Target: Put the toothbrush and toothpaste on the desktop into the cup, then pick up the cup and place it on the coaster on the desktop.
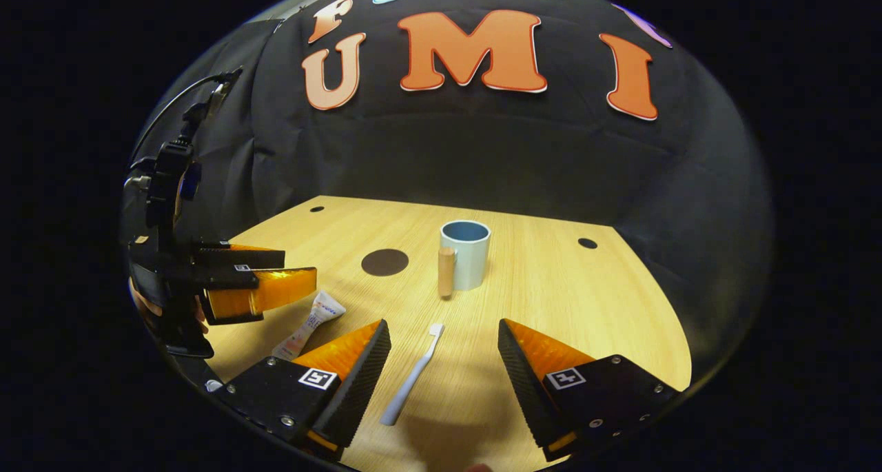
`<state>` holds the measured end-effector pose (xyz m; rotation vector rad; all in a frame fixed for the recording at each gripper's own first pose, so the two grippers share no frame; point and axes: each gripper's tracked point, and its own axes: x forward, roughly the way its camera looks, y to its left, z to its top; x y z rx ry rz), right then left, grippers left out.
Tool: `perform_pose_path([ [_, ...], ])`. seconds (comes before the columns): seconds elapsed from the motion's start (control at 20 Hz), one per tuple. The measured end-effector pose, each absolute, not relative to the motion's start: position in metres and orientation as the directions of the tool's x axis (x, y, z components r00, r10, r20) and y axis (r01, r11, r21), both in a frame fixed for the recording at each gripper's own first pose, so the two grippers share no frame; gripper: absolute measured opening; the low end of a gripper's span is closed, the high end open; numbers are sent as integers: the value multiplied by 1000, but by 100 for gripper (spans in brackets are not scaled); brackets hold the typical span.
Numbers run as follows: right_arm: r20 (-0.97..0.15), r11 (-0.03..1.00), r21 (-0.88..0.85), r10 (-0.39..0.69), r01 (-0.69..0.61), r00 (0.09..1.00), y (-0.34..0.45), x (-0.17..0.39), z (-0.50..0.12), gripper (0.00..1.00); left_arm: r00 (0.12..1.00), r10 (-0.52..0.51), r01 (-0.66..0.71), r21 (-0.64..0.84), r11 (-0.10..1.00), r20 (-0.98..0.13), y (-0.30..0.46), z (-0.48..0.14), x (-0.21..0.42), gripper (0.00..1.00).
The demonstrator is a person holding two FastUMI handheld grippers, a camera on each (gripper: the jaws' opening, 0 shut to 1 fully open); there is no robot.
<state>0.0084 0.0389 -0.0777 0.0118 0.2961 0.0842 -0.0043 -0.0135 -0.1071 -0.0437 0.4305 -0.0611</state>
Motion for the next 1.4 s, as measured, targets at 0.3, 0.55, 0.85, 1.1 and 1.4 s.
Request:
perform_pose_path([
  [0.3,-431,995,21,100,-101,897,55,20,-121,88,864,-75,70,-28,997,-498,-24,-142,-8,98],
  [0.55,-528,994,68,104,-81,843,61,26,-149,77,830,-72,67,-30,997,-553,-23,-164,-11,97],
  [0.85,-591,995,77,93,-59,802,63,29,-167,55,783,-67,49,-47,998,-618,-26,-191,-15,89],
  [1.1,-604,996,88,76,-28,794,64,38,-175,40,745,-37,19,-35,999,-666,-19,-211,-16,72],
  [1.4,-592,997,81,45,4,805,59,44,-169,11,756,-4,-12,-19,1000,-654,-14,-197,-3,33],
])
